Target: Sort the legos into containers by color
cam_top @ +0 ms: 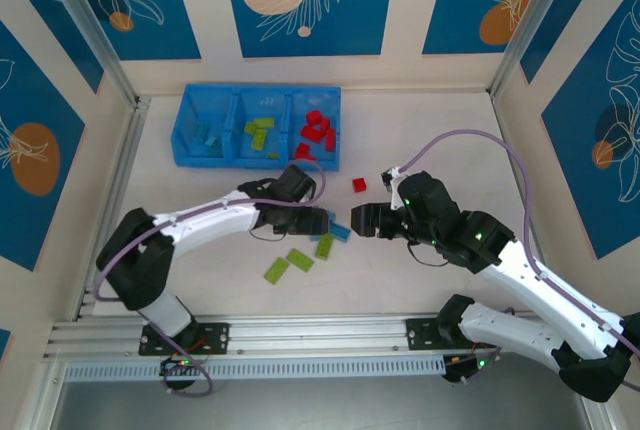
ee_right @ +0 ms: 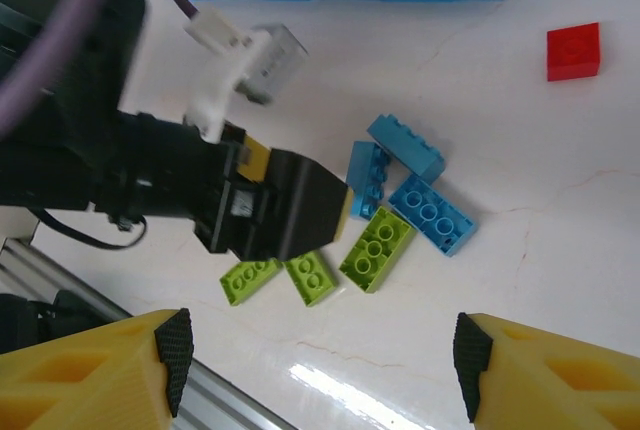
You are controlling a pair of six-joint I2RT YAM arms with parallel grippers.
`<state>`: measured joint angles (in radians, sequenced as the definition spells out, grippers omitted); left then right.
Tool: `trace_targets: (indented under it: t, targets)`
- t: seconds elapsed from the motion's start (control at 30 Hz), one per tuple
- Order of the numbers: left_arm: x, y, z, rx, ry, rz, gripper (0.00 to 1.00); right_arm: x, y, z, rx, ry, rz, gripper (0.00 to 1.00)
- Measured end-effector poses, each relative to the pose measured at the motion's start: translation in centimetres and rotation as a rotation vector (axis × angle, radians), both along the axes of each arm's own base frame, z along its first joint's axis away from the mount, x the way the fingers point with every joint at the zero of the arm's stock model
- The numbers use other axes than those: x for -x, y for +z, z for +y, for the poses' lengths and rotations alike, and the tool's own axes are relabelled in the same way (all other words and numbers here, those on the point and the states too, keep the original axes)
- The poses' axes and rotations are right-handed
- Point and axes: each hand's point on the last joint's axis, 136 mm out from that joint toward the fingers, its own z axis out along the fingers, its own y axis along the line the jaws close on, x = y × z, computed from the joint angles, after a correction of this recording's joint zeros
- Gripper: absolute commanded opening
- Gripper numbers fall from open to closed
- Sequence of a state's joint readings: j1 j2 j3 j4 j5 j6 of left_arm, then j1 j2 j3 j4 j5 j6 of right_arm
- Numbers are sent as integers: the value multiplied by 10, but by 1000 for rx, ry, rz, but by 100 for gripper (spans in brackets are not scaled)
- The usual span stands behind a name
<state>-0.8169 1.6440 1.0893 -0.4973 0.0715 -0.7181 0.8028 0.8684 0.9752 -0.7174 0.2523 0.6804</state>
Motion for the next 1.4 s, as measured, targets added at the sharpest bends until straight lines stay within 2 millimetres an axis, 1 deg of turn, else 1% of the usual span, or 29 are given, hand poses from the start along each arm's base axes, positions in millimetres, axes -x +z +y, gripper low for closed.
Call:
trace_targets:
  t: [0.07, 0.13, 0.2, 0.3, 0.47, 0.63, 0.7, 0.77, 0.87, 0.97, 1.07, 1.13, 1.17, 1.23, 1.3, 1.33, 1.37, 1.4]
  targets:
    - [-2, -11, -4, -26, 5, 26, 74, -1, -4, -1, 5, -11, 8, 72]
    - [-4, -20, -7, -42, 8, 43, 70, -1, -10, -1, 10, -18, 22, 72]
    - [-4, -28, -6, -60, 18, 57, 59, -2, -15, 0, 16, -25, 39, 72]
    - [-6, -33, -3, -86, 36, 51, 48, -2, -18, -1, 17, -33, 52, 72]
    - [-11, -34, 1, -108, 52, 25, 42, -2, -18, 0, 6, -39, 60, 72]
    - [-15, -36, -2, -101, 53, 15, 42, -1, -18, 2, -6, -34, 66, 72]
    - [-15, -41, -1, -108, 54, 19, 42, 0, -18, 4, -7, -28, 69, 72]
    - [-15, -44, -1, -115, 52, 21, 39, 1, -19, 5, -5, -24, 74, 72]
    - [-14, -54, 1, -136, 51, 39, 28, 0, -21, 6, -1, -23, 78, 72]
    - [-15, -53, -1, -132, 39, 31, 20, 1, -21, 7, 1, -17, 79, 72]
    - [-14, -49, 0, -136, 27, 26, 14, 2, -21, 8, 1, -14, 79, 72]
    - [-14, -38, 3, -131, 29, 11, 10, 2, -21, 8, 1, -13, 79, 72]
    - [-14, -27, 6, -127, 33, -11, 10, 2, -21, 8, 0, -10, 79, 72]
    - [-18, 2, 14, -116, 42, -78, 10, 4, -21, 10, -3, -2, 79, 72]
    - [-27, 44, 29, -93, 70, -178, 10, 5, -19, 13, -9, 10, 77, 72]
    - [-32, 61, 36, -81, 86, -217, 10, 6, -18, 15, -13, 16, 75, 72]
    - [-43, 84, 47, -65, 119, -267, 10, 6, -16, 16, -19, 21, 71, 72]
    - [-59, 103, 62, -50, 169, -311, 10, 6, -14, 18, -27, 26, 66, 72]
